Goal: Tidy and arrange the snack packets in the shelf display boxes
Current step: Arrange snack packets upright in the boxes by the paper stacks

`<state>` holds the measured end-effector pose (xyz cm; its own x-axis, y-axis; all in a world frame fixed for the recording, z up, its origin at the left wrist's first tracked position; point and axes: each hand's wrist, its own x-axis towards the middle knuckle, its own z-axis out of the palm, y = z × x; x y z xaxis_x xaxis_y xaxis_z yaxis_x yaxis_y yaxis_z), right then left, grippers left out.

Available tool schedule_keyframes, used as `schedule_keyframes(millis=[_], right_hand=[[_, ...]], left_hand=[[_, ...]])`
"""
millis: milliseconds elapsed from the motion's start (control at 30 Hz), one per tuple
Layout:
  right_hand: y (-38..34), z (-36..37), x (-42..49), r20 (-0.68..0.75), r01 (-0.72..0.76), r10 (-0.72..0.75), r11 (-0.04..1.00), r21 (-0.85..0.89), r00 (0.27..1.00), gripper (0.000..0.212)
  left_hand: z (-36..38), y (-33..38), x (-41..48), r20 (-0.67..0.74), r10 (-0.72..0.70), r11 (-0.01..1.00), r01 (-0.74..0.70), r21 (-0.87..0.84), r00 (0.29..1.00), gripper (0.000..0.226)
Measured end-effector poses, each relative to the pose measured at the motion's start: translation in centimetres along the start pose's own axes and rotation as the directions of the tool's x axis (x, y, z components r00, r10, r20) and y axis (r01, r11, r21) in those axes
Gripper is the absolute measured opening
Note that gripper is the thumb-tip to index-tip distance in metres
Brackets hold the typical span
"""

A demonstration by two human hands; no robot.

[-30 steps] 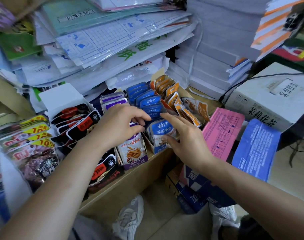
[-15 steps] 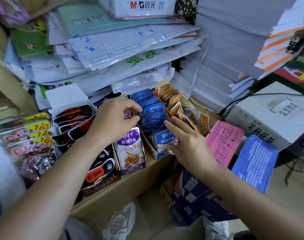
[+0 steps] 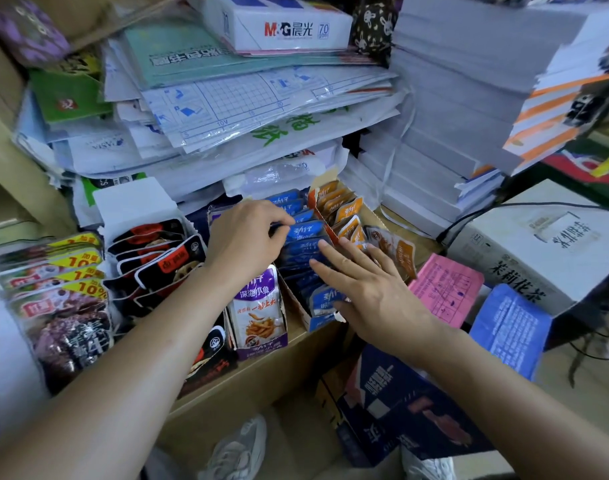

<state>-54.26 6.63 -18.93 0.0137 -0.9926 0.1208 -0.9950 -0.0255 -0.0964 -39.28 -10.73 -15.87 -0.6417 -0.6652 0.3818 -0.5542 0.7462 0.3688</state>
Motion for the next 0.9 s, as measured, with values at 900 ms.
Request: schedule_keyframes(millis=[900], right_hand=[[0.6, -1.4, 0.4, 0.113, -0.171, 0.149, 0.958, 0.229, 0.982, 0.084]], left_hand=[[-2.4, 0.4, -2.5, 0.234, 0.101, 0.962, -0.156, 0.226, 0.967, 0.028]])
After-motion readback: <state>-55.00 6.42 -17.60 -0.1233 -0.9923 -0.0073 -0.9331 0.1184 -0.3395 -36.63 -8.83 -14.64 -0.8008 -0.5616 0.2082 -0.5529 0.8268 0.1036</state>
